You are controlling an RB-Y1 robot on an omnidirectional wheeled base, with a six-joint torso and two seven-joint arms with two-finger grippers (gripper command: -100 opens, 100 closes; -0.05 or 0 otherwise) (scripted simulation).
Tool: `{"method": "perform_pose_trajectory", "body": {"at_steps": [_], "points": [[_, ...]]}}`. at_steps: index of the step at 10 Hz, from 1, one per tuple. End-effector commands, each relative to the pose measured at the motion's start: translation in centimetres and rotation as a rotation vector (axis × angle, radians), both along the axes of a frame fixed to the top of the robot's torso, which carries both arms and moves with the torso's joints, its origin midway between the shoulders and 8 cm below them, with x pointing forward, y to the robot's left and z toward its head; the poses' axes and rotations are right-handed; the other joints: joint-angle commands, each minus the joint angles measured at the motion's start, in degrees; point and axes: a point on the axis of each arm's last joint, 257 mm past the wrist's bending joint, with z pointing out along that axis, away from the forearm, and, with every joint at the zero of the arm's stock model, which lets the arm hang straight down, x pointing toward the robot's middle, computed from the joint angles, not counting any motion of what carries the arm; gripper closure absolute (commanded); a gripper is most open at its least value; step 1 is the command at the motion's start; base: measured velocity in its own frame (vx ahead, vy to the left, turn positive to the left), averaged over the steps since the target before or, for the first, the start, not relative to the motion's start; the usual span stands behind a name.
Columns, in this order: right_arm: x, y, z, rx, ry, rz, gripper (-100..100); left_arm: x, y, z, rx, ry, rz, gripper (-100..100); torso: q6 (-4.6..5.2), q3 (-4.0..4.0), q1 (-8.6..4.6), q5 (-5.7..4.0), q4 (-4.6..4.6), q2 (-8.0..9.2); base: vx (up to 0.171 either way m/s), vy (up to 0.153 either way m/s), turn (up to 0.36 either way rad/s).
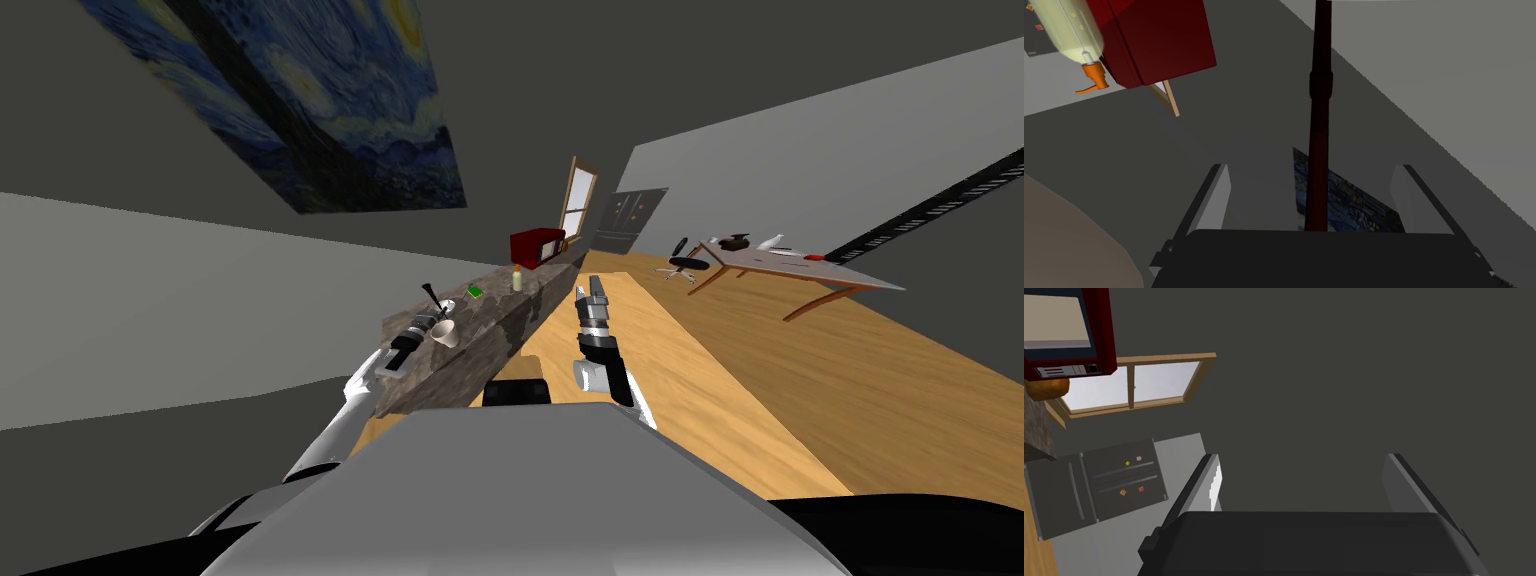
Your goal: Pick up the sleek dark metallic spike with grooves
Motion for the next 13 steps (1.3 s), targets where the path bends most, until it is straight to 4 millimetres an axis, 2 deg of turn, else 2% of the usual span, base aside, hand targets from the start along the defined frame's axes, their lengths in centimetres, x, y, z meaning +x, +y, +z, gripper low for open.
{"method": "perform_pose_trajectory", "body": {"at_steps": [1, 4, 5, 6, 7, 8, 12, 13], "points": [[0.0, 0.0, 0.0, 0.0, 0.0, 0.0, 0, 0.2, 0.0, -0.4, 0.003, -0.002, -0.004, -100, 0.0, 0.0, 0.0, 0.0, 0.0, 0.0, -0.105, 0.087, -0.206], [0.0, 0.0, 0.0, 0.0, 0.0, 0.0, 0, 0.3, 0.0, -0.5, 0.003, -0.005, -0.006, -100, -0.05, -0.08, -0.03, 0.04, -0.08, -0.09, -0.056, 0.069, -0.121], [0.0, 0.0, 0.0, 0.0, 0.0, 0.0, 0, 0.4, 0.0, -0.5, 0.004, -0.006, -0.007, 0, -0.09, -0.14, -0.16, 0.02, -0.1, -0.21, -0.01, 0.008, 0.021], [0.0, 0.0, 0.0, 0.0, 0.0, 0.0, 0, 0.9, 1.0, 1.4, 0.015, -0.026, 0.002, -100, 0.0, -0.25, -0.26, 0.0, -0.13, -0.4, 0.004, -0.052, -0.048], [0.0, 0.0, 0.0, 0.0, 0.0, 0.0, 0, 0.6, 0.7, 0.4, 0.013, -0.015, -0.002, -100, 0.04, -0.32, -0.48, -0.06, -0.14, -0.53, 0.005, -0.032, -0.006], [0.0, 0.0, 0.0, 0.0, 0.0, 0.0, 0, 0.6, 0.8, 0.6, 0.012, -0.016, -0.001, 100, 0.03, -0.35, -0.47, -0.06, -0.16, -0.57, 0.0, 0.0, 0.0], [0.0, 0.0, 0.0, 0.0, 0.0, 0.0, 0, 0.6, 0.8, 0.6, 0.009, -0.017, -0.001, 100, 0.02, -0.35, -0.4, -0.07, -0.16, -0.56, 0.0, 0.0, 0.0], [0.0, 0.0, 0.0, 0.0, 0.0, 0.0, 0, 0.6, 0.8, 0.6, 0.008, -0.016, -0.001, 0, 0.03, -0.34, -0.41, -0.08, -0.16, -0.56, 0.0, 0.0, 0.0]]}}
